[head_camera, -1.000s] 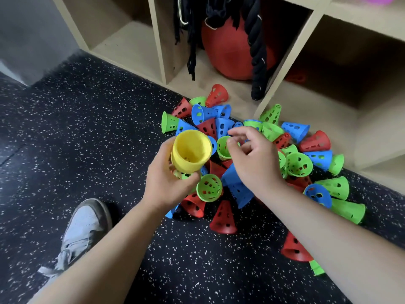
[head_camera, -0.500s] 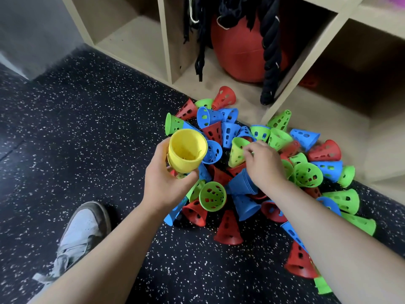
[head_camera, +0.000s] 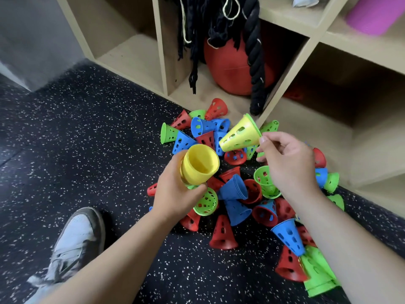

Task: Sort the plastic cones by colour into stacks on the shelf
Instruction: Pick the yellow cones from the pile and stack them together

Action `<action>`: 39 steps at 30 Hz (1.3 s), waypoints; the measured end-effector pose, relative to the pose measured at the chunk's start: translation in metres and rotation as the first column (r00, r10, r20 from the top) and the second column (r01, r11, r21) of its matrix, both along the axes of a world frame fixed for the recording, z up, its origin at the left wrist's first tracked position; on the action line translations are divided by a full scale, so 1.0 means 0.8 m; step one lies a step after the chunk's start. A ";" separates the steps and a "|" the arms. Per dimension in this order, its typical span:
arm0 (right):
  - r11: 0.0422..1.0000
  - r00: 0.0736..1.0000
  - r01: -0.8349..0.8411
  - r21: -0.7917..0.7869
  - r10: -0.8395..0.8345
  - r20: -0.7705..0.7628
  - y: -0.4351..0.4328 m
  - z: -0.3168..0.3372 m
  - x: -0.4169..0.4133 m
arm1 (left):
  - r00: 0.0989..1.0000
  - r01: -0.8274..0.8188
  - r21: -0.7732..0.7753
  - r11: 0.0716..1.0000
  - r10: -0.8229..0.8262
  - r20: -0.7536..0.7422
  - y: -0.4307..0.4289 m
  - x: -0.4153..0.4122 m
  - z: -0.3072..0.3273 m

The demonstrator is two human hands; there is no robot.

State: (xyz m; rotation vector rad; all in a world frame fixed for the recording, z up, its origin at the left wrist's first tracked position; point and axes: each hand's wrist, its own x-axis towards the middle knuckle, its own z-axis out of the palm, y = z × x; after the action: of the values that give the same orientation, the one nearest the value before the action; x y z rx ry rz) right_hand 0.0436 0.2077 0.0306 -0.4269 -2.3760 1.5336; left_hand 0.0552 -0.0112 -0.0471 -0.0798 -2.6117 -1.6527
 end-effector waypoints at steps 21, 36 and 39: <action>0.925 0.924 -0.279 0.257 0.332 -0.190 -0.017 0.045 0.022 | 0.999 -0.027 0.004 1.000 0.027 -0.021 0.020 0.008 0.019; 0.878 0.986 -0.129 0.462 0.163 -0.035 0.017 -0.065 -0.014 | 0.904 -0.425 0.077 0.902 0.420 0.078 -0.037 -0.021 0.002; 0.884 0.967 -0.222 0.411 0.254 -0.025 0.003 -0.074 -0.005 | 0.893 -0.449 0.069 0.891 0.446 0.060 -0.047 -0.026 -0.003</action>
State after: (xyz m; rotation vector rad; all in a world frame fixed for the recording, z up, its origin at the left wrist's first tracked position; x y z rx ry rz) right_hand 0.0398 0.2099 -0.0289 0.0216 -2.6687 1.0655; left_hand 0.0347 -0.0486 -0.0493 0.5276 -2.3409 -1.5928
